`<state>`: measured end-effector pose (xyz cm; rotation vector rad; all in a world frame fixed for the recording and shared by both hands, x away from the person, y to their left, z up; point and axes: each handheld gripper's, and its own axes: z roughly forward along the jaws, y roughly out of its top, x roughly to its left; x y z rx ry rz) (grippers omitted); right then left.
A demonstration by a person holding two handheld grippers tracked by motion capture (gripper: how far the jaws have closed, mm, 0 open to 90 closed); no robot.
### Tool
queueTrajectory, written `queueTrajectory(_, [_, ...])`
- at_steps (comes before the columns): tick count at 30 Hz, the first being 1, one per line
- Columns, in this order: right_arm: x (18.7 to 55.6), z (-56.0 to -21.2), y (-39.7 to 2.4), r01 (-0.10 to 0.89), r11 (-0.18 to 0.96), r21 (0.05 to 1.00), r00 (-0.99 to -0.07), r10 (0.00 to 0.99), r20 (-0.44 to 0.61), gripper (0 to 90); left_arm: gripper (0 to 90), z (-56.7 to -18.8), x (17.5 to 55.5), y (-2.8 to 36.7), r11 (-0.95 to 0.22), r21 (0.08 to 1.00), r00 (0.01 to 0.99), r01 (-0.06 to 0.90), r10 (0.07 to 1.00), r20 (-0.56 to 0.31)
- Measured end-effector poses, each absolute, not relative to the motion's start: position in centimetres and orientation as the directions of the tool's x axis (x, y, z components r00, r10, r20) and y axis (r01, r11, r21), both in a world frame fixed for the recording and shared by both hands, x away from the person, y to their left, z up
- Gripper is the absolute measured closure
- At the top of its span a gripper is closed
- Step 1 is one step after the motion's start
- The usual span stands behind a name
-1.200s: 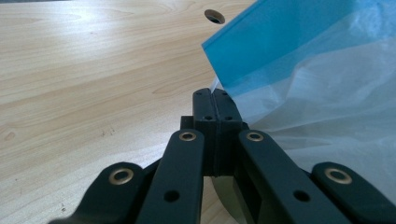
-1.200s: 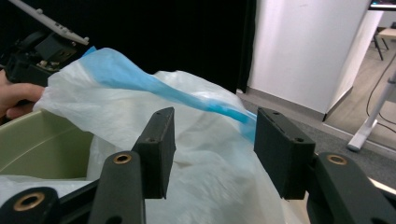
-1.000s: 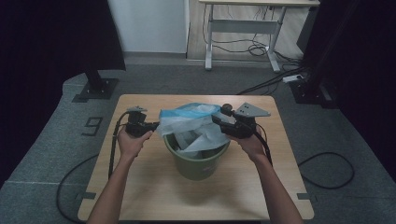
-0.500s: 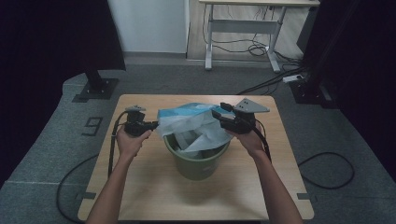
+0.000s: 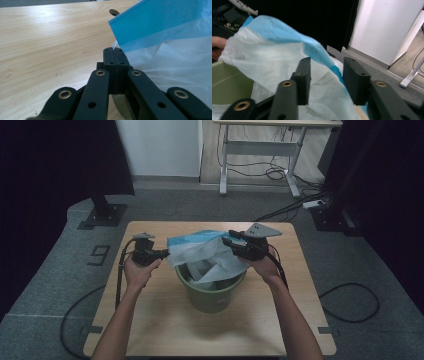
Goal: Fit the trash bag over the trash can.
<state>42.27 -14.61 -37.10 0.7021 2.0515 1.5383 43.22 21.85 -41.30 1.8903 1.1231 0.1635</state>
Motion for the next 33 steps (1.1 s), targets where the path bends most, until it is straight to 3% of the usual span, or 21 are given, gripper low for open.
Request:
queueTrajectory(3, [42.1,-37.2,-14.4,0.111,0.248,0.962,-0.76,0.646,-0.079,78.3,90.0,-41.3,43.2,21.9,-0.18,0.752,0.579,0.634,0.755,-0.308])
queueTrajectory(6, [41.9,-37.2,-14.1,0.105,0.254,0.962,-0.767,0.636,-0.084,87.7,90.0,-41.2,43.1,21.9,-0.179,0.753,0.58,0.633,0.754,-0.308])
queueTrajectory(15, [39.7,-37.4,-15.3,0.106,0.206,0.973,-0.781,0.623,-0.047,89.1,90.0,-41.3,43.0,21.6,-0.195,0.748,0.587,0.634,0.752,-0.301])
queueTrajectory(26, [32.0,-39.6,-18.0,0.066,0.151,0.986,-0.866,0.5,-0.019,89.1,90.0,-41.6,42.7,20.9,-0.224,0.733,0.595,0.642,0.749,-0.293])
queueTrajectory(33, [27.7,-42.5,-18.0,0.06,0.2,0.978,-0.909,0.416,-0.03,89.2,90.0,-42.3,42.2,20.8,-0.229,0.724,0.601,0.651,0.738,-0.306])
